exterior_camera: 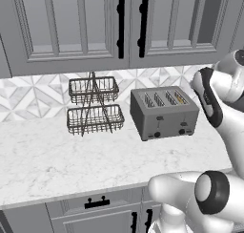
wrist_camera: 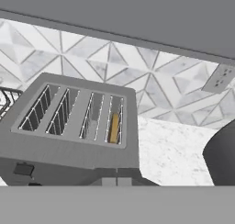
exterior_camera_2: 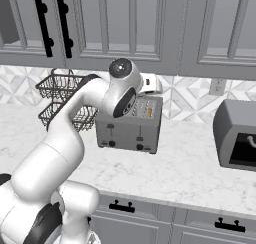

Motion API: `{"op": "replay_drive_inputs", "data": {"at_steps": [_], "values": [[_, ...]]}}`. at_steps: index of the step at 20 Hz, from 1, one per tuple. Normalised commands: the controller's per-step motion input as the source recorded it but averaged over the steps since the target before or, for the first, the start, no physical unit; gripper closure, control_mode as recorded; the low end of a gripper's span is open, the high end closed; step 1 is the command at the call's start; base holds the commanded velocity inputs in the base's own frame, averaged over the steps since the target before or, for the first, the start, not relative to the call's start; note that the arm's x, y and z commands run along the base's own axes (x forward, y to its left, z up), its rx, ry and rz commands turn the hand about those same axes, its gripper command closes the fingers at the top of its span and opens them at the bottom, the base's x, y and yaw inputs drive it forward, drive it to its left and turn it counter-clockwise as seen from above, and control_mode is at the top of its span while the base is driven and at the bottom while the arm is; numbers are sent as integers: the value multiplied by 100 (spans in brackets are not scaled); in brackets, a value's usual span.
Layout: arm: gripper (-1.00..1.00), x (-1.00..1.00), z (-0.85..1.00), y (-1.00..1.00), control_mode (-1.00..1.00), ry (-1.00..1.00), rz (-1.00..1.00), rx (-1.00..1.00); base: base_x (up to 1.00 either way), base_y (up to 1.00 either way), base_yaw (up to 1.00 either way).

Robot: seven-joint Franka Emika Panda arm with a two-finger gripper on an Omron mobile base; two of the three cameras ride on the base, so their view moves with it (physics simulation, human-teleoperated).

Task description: Start the toaster. Once the lever pops up, take the bread to the plate on the dining counter.

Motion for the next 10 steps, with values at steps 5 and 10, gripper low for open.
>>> {"op": "replay_drive_inputs", "data": {"at_steps": [5, 10], "values": [[100, -15, 36, 2, -100, -7, 0, -1, 0, 0, 0], [-100, -15, 7, 23, -100, -3, 0, -8, 0, 0, 0]]}}
